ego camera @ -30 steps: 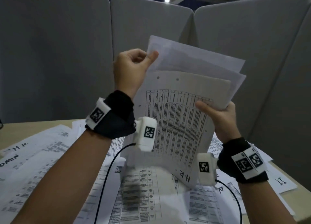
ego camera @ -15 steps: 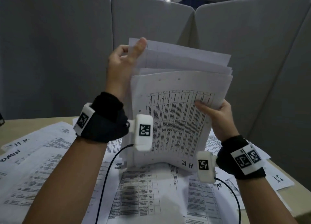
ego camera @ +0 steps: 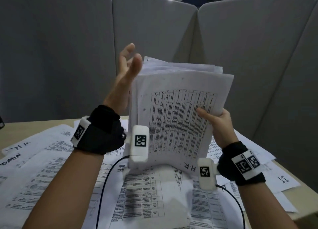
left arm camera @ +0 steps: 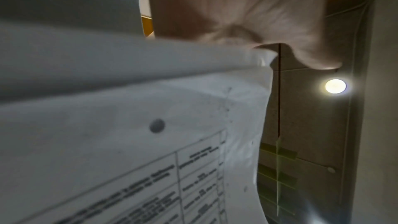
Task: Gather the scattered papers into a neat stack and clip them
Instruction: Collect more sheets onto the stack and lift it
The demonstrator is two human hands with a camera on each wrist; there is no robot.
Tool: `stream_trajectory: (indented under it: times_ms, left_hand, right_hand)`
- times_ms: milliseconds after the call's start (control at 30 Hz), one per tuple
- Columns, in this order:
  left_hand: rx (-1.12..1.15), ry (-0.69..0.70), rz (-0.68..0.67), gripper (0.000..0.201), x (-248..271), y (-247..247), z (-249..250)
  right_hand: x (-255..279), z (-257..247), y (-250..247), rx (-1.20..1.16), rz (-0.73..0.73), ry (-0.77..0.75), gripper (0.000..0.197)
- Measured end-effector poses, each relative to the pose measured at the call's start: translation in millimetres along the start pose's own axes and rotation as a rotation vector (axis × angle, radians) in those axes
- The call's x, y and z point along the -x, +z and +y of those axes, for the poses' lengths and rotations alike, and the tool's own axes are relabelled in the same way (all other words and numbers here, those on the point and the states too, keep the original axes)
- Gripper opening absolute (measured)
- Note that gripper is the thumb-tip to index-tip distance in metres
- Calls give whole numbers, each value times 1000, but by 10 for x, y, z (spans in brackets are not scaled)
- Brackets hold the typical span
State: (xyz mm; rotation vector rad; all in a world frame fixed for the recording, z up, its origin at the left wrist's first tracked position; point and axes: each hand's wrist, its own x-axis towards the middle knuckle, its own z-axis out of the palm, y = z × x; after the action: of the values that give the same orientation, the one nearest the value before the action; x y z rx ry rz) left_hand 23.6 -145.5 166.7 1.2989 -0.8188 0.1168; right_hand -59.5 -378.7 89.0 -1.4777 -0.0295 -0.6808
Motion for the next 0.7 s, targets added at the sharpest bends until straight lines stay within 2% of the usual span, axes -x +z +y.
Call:
stream_trajectory:
  times_ms: [67, 133, 167, 233, 300, 333, 367, 467, 600, 667, 700]
  left_hand:
    - [-88, 55, -98, 129, 171, -77, -108]
    - [-122, -12, -136, 145, 287, -116, -261]
    - [-127, -66, -125, 146, 303, -113, -322]
    - [-68, -138, -68, 129, 287, -98, -405]
    - [15, -134, 16, 91, 235, -122, -419]
    - [38, -122, 31, 78, 209, -139, -416]
    - [56, -111, 32, 77, 195, -143, -410]
    - [61, -95, -3, 101, 206, -77, -372]
    - [37, -66, -54, 103, 234, 31, -364]
    - [25, -54, -73, 102, 239, 63, -357]
    - [8, -46, -73, 99, 243, 86, -338]
  right_hand:
    - [-11, 3, -30, -21, 1, 3, 79]
    - [2, 9, -25, -20, -23, 16, 77]
    - [16, 7, -2, -8, -43, 24, 76]
    - [37, -8, 54, 20, -72, 37, 81]
    - [38, -61, 67, 5, -47, 15, 87]
    - [34, -110, 54, -34, -17, 2, 88]
    - [31, -171, 38, -76, 15, -10, 90]
    - [4, -394, 39, -100, 94, -46, 97]
    - [-67, -723, 142, -60, 195, -53, 95]
    - [-134, -809, 171, -76, 223, 3, 77]
    - [-164, -824, 179, -89, 238, 29, 58]
